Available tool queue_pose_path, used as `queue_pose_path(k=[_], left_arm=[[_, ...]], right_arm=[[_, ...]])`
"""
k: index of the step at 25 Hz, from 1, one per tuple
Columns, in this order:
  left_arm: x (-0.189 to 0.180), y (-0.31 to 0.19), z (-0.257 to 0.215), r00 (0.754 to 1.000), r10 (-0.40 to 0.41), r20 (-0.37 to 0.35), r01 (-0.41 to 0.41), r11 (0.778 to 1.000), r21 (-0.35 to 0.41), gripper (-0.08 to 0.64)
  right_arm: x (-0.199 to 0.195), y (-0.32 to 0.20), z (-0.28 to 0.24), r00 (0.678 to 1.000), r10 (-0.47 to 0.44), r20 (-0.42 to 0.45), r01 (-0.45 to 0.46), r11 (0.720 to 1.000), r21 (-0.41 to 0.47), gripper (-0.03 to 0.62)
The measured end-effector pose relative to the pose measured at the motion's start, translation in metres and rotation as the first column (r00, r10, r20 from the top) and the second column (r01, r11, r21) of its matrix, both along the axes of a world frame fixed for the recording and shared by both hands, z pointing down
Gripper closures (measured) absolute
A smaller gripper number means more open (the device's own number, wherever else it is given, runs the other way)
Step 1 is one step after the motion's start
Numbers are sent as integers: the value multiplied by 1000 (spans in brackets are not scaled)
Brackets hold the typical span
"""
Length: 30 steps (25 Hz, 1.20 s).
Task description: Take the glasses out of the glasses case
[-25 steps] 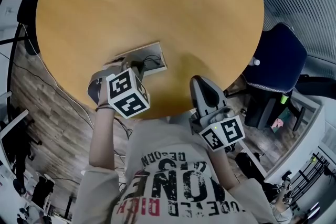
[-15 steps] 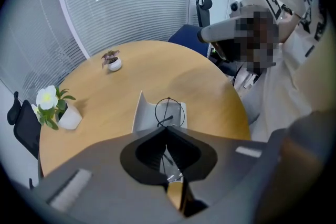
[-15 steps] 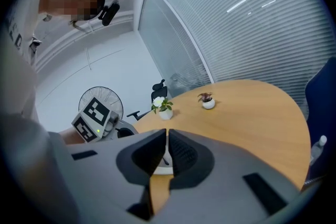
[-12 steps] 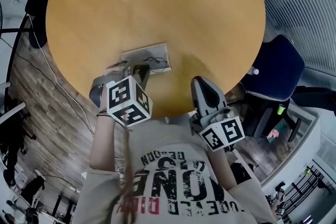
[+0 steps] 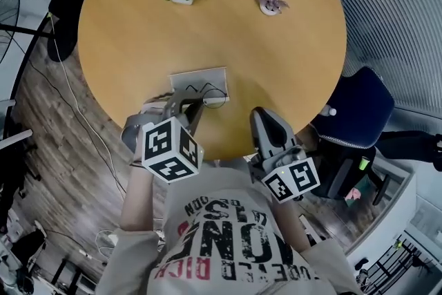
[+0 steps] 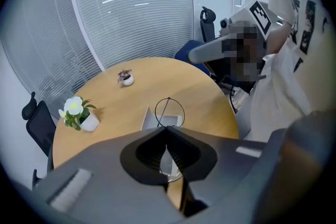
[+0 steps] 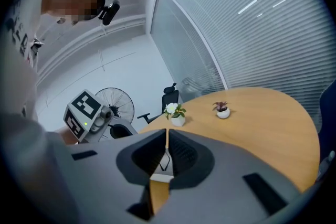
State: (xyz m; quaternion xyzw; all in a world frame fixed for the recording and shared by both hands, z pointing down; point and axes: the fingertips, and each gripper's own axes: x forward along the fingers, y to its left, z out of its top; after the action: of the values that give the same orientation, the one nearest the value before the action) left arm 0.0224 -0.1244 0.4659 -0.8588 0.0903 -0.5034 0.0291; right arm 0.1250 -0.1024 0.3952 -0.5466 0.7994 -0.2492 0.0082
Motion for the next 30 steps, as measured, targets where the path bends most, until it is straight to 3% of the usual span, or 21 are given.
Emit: queue_pose_path(k=[6, 9, 12, 15, 18, 21, 27, 30], left_arm=[[-3, 7, -26, 998, -41, -57, 42, 999, 19, 541], [-7, 7, -41, 989, -85, -121, 87, 996, 12, 542], [-11, 4, -56, 970, -151, -192, 158, 987, 20, 541], [-18, -3, -69, 934, -237, -266, 258, 965, 45, 541], [-25, -9, -85, 875, -322, -362, 367, 928, 60, 541], [-31, -14, -104, 788, -385, -480, 469, 881, 64, 541], [-36, -18, -149, 657, -372, -656, 562, 821, 97, 541], [-41, -17, -172, 548, -367, -752, 618, 783, 68, 541]], right_arm=[[-4, 1, -16, 1000, -19, -1, 19, 999, 30, 568], [-6, -1, -26, 1000, -29, -9, 30, 998, 51, 568], [-8, -5, -37, 999, -46, -12, 47, 995, 84, 568], [-12, -8, -48, 998, -59, -17, 60, 993, 102, 568], [-16, -9, -56, 998, -63, -24, 65, 993, 101, 568], [-20, -11, -70, 996, -80, -27, 83, 988, 132, 568], [-24, -11, -97, 994, -98, -42, 104, 975, 194, 568], [-24, -11, -109, 995, -100, -31, 104, 969, 224, 568]])
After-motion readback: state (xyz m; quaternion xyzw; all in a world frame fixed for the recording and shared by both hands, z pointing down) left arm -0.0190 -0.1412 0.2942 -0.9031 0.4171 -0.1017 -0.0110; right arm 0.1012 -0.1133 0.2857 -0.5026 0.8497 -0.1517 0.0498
